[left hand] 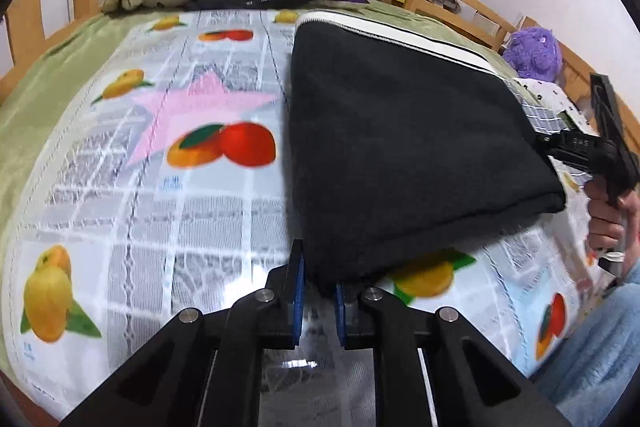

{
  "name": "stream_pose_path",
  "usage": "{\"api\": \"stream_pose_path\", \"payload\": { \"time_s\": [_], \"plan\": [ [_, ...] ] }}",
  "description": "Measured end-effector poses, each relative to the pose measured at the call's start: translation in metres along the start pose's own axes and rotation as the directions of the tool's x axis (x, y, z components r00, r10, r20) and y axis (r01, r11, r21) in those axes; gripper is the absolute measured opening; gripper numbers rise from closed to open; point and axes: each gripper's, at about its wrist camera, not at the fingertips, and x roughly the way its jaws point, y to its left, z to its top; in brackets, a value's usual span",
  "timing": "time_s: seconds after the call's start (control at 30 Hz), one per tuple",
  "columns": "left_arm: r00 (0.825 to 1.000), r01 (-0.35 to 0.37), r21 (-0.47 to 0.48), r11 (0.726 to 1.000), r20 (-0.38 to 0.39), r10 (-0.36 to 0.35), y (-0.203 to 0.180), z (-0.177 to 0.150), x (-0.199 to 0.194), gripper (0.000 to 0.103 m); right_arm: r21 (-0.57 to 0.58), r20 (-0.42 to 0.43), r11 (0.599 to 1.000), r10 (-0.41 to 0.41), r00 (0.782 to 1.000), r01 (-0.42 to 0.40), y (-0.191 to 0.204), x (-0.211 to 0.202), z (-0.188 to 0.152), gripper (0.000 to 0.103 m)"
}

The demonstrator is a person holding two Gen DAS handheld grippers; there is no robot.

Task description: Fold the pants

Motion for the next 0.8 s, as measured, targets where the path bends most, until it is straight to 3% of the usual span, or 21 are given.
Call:
{"api": "stream_pose_path", "payload": {
  "time_s": [0.07, 0.13, 0.23, 0.37, 0.5, 0.57, 0.67, 0.8],
  "plan": [
    [0.999, 0.033, -0.019, 0.999, -0.014, -0.033, 0.006, -0.001, -0.01, 0.015, 0.008, -0.013, 1.0, 0.002, 1.0, -0.002, -0.003, -0.003, 0.0, 0.026],
    [0.999, 0.032, -0.028, 0.999, -0.01, -0.033, 0.01, -0.002, -0.022, 0.025, 0.007, -0.017, 1.0, -0.003, 1.0, 0.003, -0.005, -0.011, 0.0, 0.029],
    [0.999, 0.017, -0.018, 1.0, 0.039, -0.016, 0.017, 0.001, -0.045, 0.029, 0.014, 0.049, 1.0, -0.006, 0.999, 0.005, -0.006, -0.034, 0.001, 0.03],
    [0.994, 0.07, -0.002, 0.998, 0.089, -0.069, 0.01, 0.028, -0.056, 0.033, -0.037, 0.09, 0.996, 0.082, 0.993, -0.079, 0.011, -0.056, 0.003, 0.03],
    [0.989, 0.097, 0.086, 0.992, 0.104, -0.106, -0.023, 0.061, -0.035, 0.034, -0.157, 0.007, 0.98, 0.125, 0.992, -0.122, 0.044, -0.042, -0.001, 0.03],
    [0.994, 0.06, 0.118, 0.991, 0.079, -0.07, -0.034, 0.065, -0.016, 0.034, -0.237, -0.062, 0.967, 0.077, 0.995, -0.089, 0.06, -0.025, -0.01, 0.029],
    [1.0, 0.004, 0.163, 0.987, -0.02, -0.001, -0.038, 0.048, 0.017, 0.033, -0.35, -0.106, 0.936, -0.015, 0.994, -0.023, 0.068, -0.005, -0.029, 0.03],
    [0.999, -0.032, 0.269, 0.963, 0.026, 0.026, -0.041, 0.026, 0.01, 0.034, -0.414, -0.143, 0.91, -0.034, 0.989, -0.029, 0.072, -0.011, -0.031, 0.029]
  ]
}}
